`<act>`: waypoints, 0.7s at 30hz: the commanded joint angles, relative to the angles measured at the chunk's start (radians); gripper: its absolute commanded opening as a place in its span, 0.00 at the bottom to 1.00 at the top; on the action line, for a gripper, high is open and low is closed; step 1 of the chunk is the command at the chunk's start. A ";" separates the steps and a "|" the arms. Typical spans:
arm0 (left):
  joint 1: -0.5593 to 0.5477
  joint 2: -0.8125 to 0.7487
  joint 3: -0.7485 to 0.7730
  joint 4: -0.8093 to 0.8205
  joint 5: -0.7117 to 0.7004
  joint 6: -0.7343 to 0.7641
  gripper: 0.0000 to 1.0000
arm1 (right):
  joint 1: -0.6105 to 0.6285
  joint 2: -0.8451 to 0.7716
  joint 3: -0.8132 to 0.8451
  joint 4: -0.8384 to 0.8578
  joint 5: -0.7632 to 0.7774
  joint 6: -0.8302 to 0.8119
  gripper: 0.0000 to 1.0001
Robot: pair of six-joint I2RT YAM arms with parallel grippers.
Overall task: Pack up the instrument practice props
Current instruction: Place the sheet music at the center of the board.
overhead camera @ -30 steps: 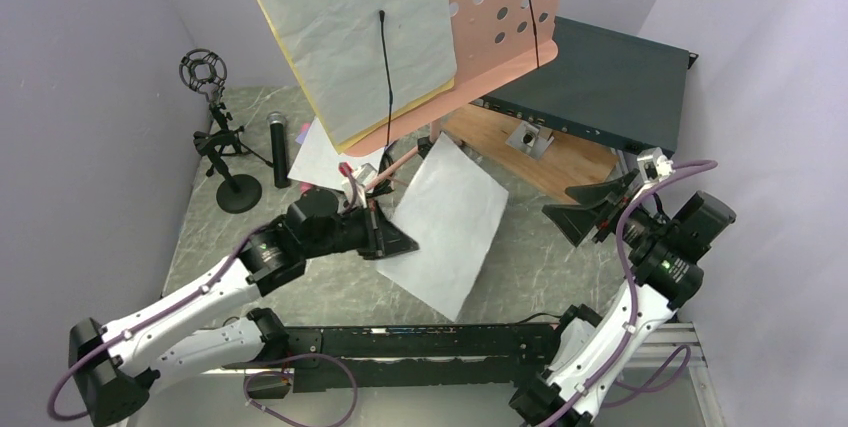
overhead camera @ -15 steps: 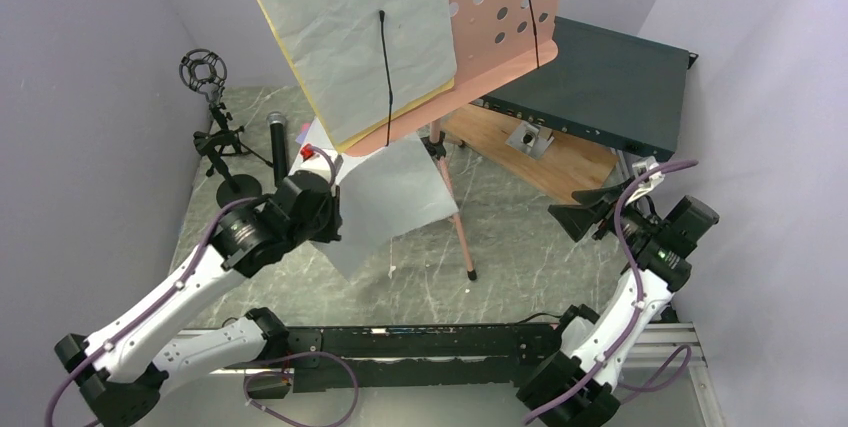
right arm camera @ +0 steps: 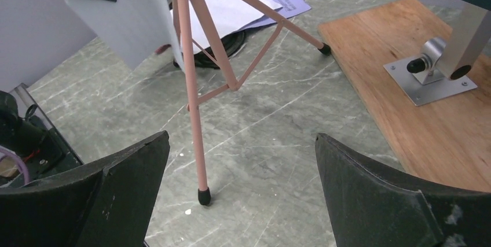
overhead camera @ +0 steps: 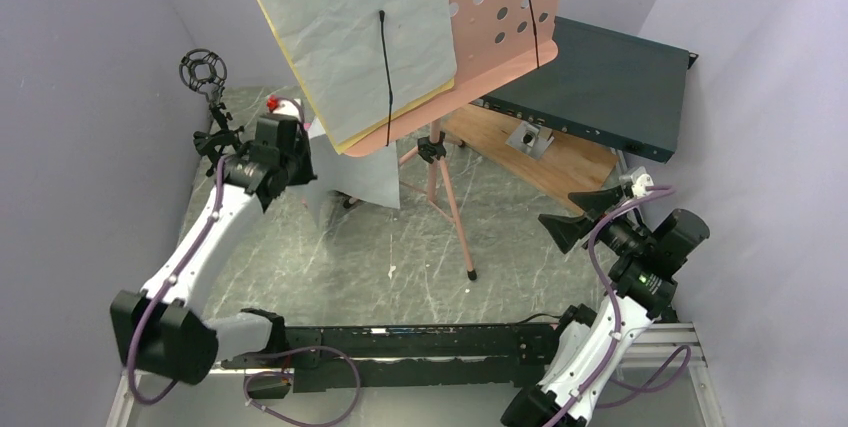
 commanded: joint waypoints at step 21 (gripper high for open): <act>0.377 0.759 0.554 0.107 0.640 -0.116 0.05 | 0.056 -0.018 0.012 -0.006 0.076 -0.082 0.99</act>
